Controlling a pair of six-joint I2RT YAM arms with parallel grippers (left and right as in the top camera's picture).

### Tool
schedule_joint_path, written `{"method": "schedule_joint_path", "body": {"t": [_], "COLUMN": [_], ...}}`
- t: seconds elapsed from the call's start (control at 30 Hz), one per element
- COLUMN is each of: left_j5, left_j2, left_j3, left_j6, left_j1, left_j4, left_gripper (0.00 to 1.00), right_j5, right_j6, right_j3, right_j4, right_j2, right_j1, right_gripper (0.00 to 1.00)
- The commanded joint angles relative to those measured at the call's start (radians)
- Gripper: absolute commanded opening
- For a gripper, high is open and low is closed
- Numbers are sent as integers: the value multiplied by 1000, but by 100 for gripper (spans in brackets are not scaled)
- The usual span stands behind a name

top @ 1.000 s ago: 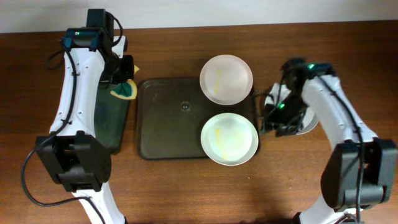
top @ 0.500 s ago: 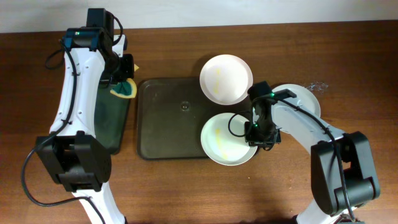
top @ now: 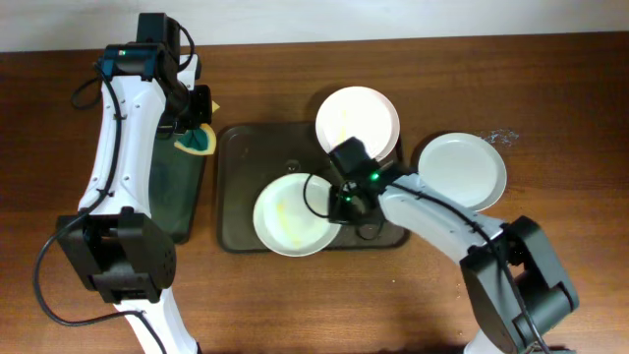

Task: Clean dirty plates on tray and stack at the side
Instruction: 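Move the right gripper to the front plate and pull it left, then scrub the front plate with the sponge in the left gripper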

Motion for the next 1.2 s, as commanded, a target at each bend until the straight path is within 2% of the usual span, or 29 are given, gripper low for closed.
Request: {"method": "schedule_joint_path", "body": {"t": [0.0,0.2,0.23,0.27,0.3,0.33,0.4,0.5,0.63,0.77,0.8,0.93,1.0,1.17], "left_j5": [-3,5,5,5,5,5,23,42,48,119,130,162,166,165], "left_j2": [-5,-4,-4,-4,-4,-4,-4,-4,-4,-4,-4,-4,-4,-4], "left_j3": [17,17,17,17,17,17,16,15,5,-37,-53,-158,-226,-415], "left_j6": [15,6,6,6,6,4,4,4,4,5,4,4,2,-90], "left_j1": [4,4,4,4,3,2,-2,-6,-9,-10,-12,-48,-80,-180], "left_j4": [1,1,2,3,3,4,7,7,8,24,31,87,156,333], "left_gripper": [0,0,0,0,0,0,0,0,0,0,0,0,0,0], "right_j5": [14,54,55,55,55,58,59,57,27,20,21,24,18,13], "right_j6": [113,158,157,152,110,76,33,-11,-32,-26,-2,182,188,188], "right_j3": [6,6,6,6,6,6,6,6,6,6,6,6,6,6], "right_j4": [105,208,207,203,208,222,246,276,304,304,304,276,270,262], "right_j2": [49,63,63,63,63,63,64,81,127,135,135,135,135,135], "right_j1": [27,27,27,27,26,26,25,24,21,17,17,7,7,7], "right_gripper": [4,4,9,21,38,48,52,50,36,6,4,4,4,4]}}
